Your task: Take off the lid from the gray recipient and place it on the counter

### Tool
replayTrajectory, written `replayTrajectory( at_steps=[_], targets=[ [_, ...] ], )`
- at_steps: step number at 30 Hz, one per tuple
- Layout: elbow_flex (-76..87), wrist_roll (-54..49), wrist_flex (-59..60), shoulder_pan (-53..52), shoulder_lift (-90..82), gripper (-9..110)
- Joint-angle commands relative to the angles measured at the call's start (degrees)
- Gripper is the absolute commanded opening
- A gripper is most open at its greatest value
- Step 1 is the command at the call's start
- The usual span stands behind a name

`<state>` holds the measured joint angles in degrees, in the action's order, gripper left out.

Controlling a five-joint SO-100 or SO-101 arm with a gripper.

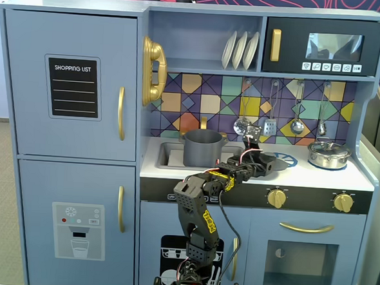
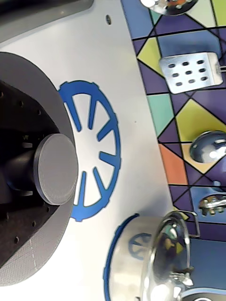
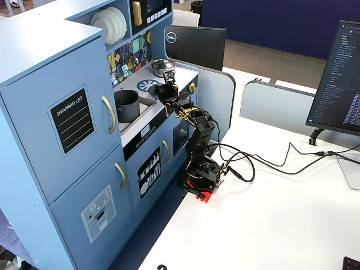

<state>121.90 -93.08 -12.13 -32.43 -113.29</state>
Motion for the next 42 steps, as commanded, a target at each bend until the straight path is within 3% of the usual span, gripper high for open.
replayTrajectory(
  at_steps=[1,19,23,26,35,39,42],
  targets=[
    [-0.8,-0.4,-2.8,0.2,0.2,0],
    [1.1,-2.0,-5.4,0.0,5.0,0],
    [4.0,-0.4,-6.5,-1.7,2.4,20],
    [5.8,-0.2,-7.5,-2.5,0.0,28],
    [4.7,-0.1,-8.2,-3.3,-2.9,26],
    [1.0,2.2,-0.6,-1.1,-9.8,23],
    [-5.4,4.2,12.7,1.1,-17.4,18]
  ],
)
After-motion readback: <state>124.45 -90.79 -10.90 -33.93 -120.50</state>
